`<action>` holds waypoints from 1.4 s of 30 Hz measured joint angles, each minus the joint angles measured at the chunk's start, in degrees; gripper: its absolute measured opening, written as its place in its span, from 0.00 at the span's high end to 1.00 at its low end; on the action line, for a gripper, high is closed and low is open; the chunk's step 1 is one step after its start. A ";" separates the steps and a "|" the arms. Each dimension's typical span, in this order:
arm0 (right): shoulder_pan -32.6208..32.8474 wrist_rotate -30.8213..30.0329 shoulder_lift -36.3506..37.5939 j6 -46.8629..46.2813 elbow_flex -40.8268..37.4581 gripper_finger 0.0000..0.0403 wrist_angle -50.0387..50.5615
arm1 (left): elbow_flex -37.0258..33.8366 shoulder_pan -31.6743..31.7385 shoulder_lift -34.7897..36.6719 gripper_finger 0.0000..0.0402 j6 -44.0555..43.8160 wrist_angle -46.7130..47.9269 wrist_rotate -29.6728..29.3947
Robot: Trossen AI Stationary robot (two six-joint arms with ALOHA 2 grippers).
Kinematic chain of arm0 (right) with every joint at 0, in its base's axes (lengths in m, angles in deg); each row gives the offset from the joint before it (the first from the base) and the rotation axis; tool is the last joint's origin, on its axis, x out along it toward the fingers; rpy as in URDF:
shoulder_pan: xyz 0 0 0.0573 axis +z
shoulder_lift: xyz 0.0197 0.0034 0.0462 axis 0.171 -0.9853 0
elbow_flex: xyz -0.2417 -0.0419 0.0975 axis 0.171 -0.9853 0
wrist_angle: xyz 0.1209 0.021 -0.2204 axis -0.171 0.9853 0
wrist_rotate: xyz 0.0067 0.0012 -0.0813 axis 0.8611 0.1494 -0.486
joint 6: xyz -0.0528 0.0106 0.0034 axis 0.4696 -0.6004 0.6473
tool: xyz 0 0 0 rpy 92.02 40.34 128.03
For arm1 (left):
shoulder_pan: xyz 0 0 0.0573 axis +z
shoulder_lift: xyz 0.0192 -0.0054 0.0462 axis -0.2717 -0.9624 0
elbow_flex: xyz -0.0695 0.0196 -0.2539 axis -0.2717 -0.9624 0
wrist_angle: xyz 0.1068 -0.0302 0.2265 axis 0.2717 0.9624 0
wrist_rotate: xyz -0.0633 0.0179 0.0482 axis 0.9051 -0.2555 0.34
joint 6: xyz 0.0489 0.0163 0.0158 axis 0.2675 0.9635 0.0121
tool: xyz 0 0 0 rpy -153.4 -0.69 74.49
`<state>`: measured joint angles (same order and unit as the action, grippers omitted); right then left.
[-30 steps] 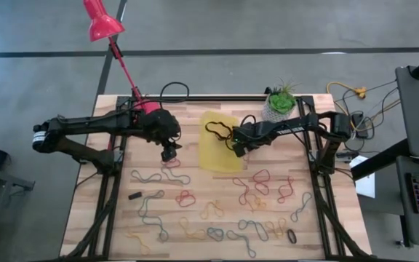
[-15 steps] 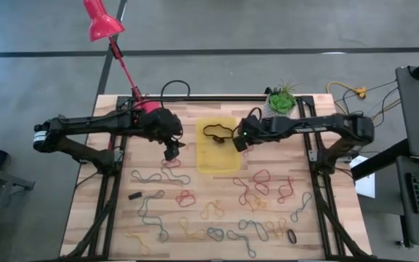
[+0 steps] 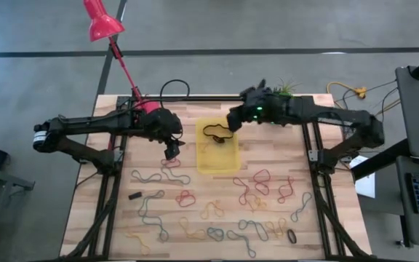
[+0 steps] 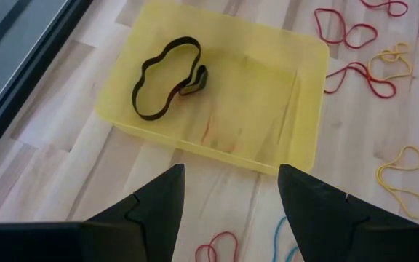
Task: Pick and place rubber bands into bin
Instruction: Put the red rubber band into the yellow bin
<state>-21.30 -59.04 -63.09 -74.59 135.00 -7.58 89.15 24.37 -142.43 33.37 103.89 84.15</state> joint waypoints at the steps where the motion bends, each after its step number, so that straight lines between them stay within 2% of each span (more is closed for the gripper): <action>1: -0.21 0.17 -1.43 -0.12 0.43 0.98 1.27 | -0.02 -0.04 0.00 0.49 -0.03 -0.01 -0.21; 6: 0.37 1.26 -6.99 -0.31 0.98 0.98 3.47 | -0.15 -0.11 0.08 0.49 -2.57 2.13 -1.01; 10: 2.38 0.10 -9.01 0.71 0.98 0.97 3.37 | -2.17 -0.51 0.51 0.49 -1.28 6.23 -1.36; 13: 3.75 -0.62 -8.82 2.15 1.02 0.93 3.56 | -6.06 -0.63 0.87 0.49 0.22 7.94 -1.28; 16: 5.12 -0.95 -8.37 3.55 1.02 0.84 4.09 | -10.56 -0.62 0.85 0.49 0.27 6.89 -1.17; 22: 7.14 -1.21 -6.70 6.12 1.04 0.62 7.90 | -19.45 -0.63 -0.66 0.49 5.61 -3.69 6.19; 27: 7.59 -1.35 -6.70 7.22 1.04 0.50 9.89 | -24.57 0.56 -2.92 0.49 7.96 -11.55 6.05; 34: 7.86 -1.36 -7.14 7.17 1.04 0.44 9.93 | -29.27 0.81 -6.10 0.49 13.85 -15.28 3.26; 42: 7.84 -1.34 -7.25 7.19 0.89 0.44 9.99 | -30.05 0.99 -11.48 0.49 13.88 -21.18 1.72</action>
<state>-13.46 -60.39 -70.34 -67.40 135.89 2.41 59.10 25.35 -153.91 47.25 82.70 85.87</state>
